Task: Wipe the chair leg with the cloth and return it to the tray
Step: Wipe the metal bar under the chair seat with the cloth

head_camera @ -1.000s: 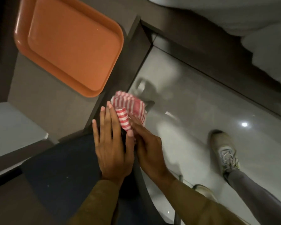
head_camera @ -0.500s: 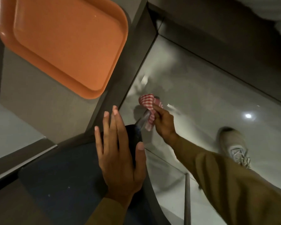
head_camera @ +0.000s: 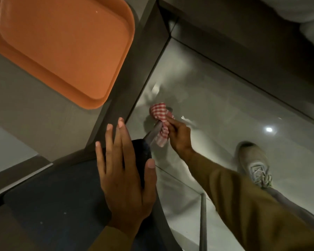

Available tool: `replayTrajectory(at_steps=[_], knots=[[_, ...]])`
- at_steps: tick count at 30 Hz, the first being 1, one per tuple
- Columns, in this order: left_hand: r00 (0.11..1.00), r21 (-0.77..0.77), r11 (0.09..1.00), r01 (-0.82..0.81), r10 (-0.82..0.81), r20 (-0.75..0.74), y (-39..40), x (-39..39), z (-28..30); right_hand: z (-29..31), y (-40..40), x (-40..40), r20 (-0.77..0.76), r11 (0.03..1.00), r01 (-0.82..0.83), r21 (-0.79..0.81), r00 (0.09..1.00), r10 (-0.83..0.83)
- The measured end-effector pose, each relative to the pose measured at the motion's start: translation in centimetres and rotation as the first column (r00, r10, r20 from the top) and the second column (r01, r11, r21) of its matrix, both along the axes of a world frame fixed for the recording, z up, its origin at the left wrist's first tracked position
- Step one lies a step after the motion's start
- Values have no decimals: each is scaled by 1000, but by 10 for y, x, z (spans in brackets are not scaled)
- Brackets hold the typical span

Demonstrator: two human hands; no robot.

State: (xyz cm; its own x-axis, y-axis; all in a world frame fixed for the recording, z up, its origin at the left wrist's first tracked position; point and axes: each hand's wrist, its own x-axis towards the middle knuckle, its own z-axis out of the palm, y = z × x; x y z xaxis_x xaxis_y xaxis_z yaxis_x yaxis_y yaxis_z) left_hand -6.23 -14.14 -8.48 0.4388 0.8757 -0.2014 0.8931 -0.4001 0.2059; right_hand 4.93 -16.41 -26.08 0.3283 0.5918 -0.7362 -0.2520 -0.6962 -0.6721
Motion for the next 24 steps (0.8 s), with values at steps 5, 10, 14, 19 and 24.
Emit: replayTrajectory(at_steps=[5, 10, 14, 19, 24], knots=[[1000, 5, 1000, 6, -6, -17, 1, 2, 1, 2, 20, 3, -142, 971, 182, -152, 969, -204], [1000, -4, 1000, 5, -5, -18, 2, 2, 3, 103, -34, -13, -258, 962, 181, 206, 958, -125], [999, -14, 1000, 11, -12, -30, 4, 1, 3, 102, -39, -25, -244, 936, 272, 225, 945, -216], [1000, -17, 1000, 0, 0, 2, 2, 1, 1, 31, -13, -15, -111, 977, 209, 39, 973, -203], [1000, -4, 1000, 18, -18, -7, 2, 0, 1, -18, 22, 5, -116, 961, 196, -195, 968, -221]])
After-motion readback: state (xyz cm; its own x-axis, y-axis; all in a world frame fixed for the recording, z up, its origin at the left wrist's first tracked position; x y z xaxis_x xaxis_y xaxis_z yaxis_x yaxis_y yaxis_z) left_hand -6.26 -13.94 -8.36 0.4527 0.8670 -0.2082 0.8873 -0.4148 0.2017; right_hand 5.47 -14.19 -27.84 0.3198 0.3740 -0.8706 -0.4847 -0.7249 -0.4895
